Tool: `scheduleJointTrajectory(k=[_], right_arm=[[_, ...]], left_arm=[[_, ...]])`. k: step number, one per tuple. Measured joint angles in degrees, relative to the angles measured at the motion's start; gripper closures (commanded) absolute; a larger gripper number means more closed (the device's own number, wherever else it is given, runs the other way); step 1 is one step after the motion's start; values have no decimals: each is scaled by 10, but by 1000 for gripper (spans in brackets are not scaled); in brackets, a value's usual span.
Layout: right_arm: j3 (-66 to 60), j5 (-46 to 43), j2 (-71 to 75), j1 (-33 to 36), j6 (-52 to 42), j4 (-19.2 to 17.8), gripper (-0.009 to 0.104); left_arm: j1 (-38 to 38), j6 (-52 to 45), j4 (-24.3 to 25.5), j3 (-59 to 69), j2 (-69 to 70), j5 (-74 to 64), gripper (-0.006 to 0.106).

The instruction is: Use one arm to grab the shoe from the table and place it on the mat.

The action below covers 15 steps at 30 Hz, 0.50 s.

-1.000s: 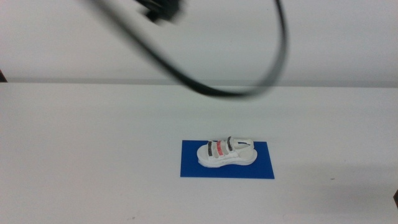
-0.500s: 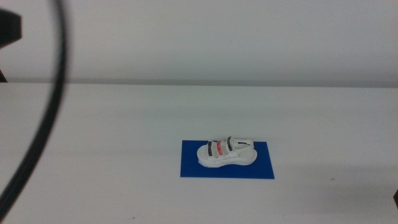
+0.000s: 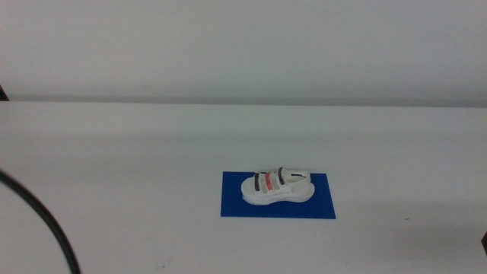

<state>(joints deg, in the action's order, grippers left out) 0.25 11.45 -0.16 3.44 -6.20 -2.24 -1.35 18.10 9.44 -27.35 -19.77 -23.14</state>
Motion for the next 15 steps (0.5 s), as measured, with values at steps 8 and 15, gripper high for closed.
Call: scheduleJointTrajectory(k=[8,15], right_arm=[[0,0,0,0,0,0,2],[0,0,0,0,0,0,2]], left_arm=[[53,-76,-75,120,56,131,7],[53,-82,-89,210,130,140,7]])
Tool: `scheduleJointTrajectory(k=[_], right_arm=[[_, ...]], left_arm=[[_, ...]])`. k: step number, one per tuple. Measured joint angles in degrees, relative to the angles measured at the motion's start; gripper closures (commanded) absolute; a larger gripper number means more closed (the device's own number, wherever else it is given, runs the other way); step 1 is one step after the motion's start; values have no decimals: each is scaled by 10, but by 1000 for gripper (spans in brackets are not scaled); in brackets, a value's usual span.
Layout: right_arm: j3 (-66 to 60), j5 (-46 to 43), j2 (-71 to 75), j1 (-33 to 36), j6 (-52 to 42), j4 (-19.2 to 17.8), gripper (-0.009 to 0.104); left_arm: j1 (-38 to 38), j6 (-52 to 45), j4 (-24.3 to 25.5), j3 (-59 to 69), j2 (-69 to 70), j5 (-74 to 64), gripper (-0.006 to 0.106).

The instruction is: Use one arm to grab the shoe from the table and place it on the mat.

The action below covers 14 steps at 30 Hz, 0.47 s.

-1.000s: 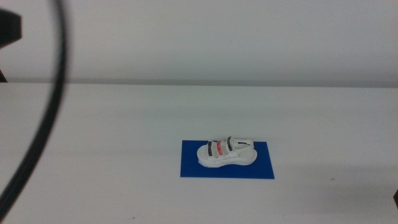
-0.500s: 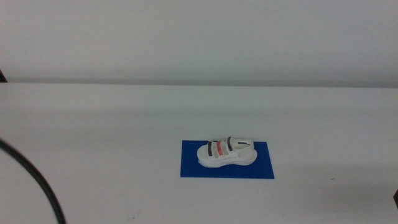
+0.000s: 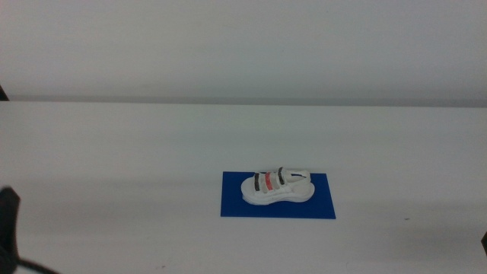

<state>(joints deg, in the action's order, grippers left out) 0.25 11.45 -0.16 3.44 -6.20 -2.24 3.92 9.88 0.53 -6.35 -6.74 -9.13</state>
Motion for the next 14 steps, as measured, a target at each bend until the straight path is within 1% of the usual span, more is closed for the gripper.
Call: scheduleJointTrajectory(k=[6,14], right_arm=[[0,0,0,0,0,0,2],[0,0,0,0,0,0,2]], left_arm=[[0,-2,32,57,60,1,7],[0,-3,38,62,65,-5,7]])
